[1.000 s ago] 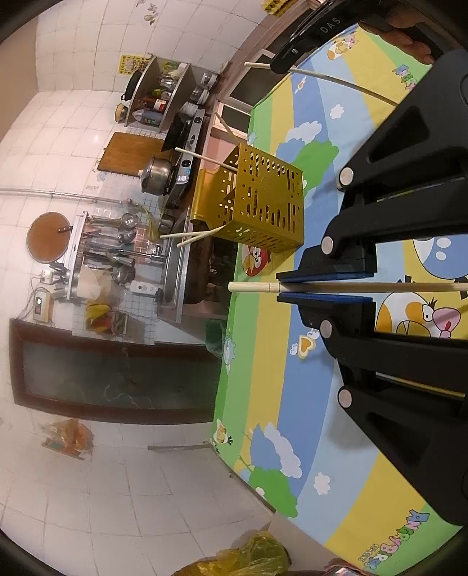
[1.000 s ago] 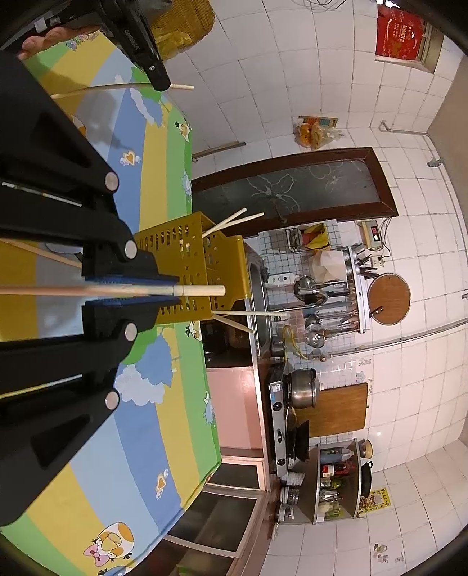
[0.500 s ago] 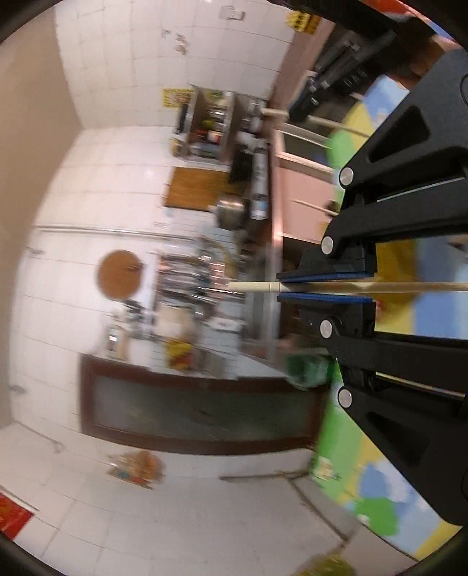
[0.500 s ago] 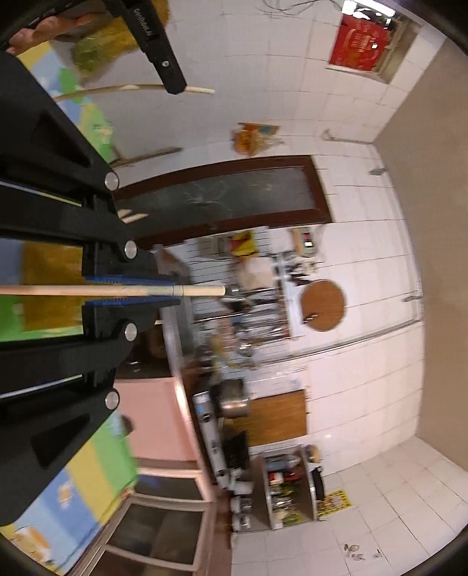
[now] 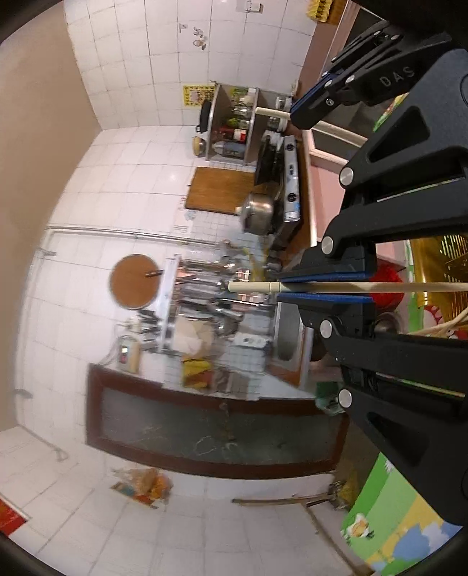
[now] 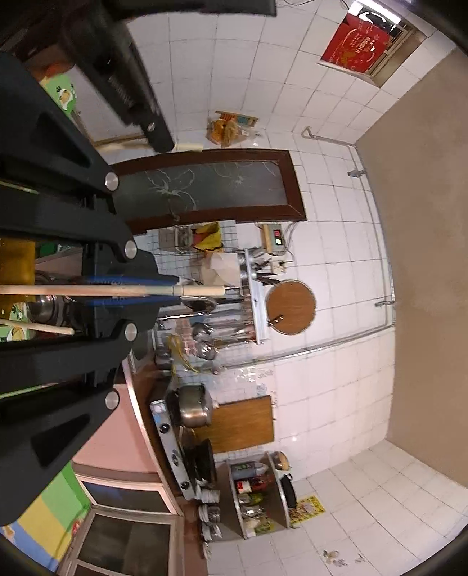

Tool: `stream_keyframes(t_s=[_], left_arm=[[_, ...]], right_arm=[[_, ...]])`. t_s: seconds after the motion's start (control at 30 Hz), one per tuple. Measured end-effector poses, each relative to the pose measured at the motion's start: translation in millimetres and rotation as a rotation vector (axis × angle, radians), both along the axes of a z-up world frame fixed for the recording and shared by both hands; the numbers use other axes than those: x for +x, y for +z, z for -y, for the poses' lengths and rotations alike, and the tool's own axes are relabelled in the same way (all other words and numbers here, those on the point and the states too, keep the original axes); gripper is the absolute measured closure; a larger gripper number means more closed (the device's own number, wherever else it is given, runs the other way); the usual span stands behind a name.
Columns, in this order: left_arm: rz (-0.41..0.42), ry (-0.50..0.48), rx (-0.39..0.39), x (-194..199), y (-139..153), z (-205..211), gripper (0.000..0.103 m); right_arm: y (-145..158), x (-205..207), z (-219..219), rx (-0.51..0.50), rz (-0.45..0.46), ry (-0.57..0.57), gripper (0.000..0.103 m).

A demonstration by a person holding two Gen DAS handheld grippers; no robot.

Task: Organize utensils
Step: 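Lift both held chopsticks and carry them over the yellow holder, then open both tools to drop the chopsticks into the yellow holder, then close the right tool on the last chopstick while the left tool lowers toward the green fork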

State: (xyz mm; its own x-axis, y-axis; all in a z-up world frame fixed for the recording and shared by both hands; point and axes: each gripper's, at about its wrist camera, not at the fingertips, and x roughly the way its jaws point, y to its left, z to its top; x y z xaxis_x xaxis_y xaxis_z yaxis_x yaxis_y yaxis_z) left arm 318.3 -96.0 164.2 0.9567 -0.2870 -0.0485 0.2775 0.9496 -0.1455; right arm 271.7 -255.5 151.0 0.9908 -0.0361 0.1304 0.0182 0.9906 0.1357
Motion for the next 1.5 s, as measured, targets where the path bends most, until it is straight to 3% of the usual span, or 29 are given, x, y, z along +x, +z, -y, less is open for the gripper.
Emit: stream_keyframes(t_s=[0.2, 0.5, 0.57, 0.6, 0.63, 0.67, 0.7, 0.73, 0.9, 1.0, 1.17, 1.4, 1.5], left_arm=[[-0.038, 0.008, 0.03, 14, -37, 5, 0.099], [-0.129, 0.026, 0.023, 19, -63, -6, 0.097], [-0.168, 0.026, 0.034, 16, -61, -11, 0.084], [-0.179, 0.031, 0.035, 12, -57, -14, 0.068], [-0.178, 0.042, 0.034, 7, -52, -18, 0.053], [-0.173, 0.056, 0.032, 1, -48, -22, 0.047], [-0.171, 0.077, 0.034, -8, -41, -29, 0.036], [-0.181, 0.091, 0.043, -16, -36, -35, 0.027], [-0.272, 0.113, 0.076, -45, -29, -68, 0.013], [-0.315, 0.146, 0.096, -71, -41, -90, 0.005], [-0.427, 0.183, 0.153, -97, -82, -109, 0.005], [-0.583, 0.183, 0.213, -116, -157, -125, 0.005], [-0.624, 0.188, 0.239, -115, -179, -127, 0.005]], right_arm=[[-28, 12, -4, -0.03, -0.061, 0.009, 0.097], [-52, 8, -5, -0.076, -0.172, -0.007, 0.097], [-52, 7, -5, -0.086, -0.221, -0.022, 0.096], [-50, 4, -5, -0.094, -0.255, -0.034, 0.095], [-46, 1, -4, -0.097, -0.278, -0.042, 0.084], [-42, -5, -2, -0.091, -0.286, -0.049, 0.05], [-38, -12, 0, -0.079, -0.283, -0.057, 0.034], [-35, -18, 0, -0.073, -0.28, -0.064, 0.031], [-21, -58, -1, -0.089, -0.332, -0.079, 0.031], [-31, -79, -8, -0.095, -0.426, -0.078, 0.031], [-80, -99, -27, -0.108, -0.597, -0.066, 0.031], [-158, -95, -46, -0.08, -0.827, -0.037, 0.033], [-178, -89, -51, -0.062, -0.893, -0.029, 0.044]])
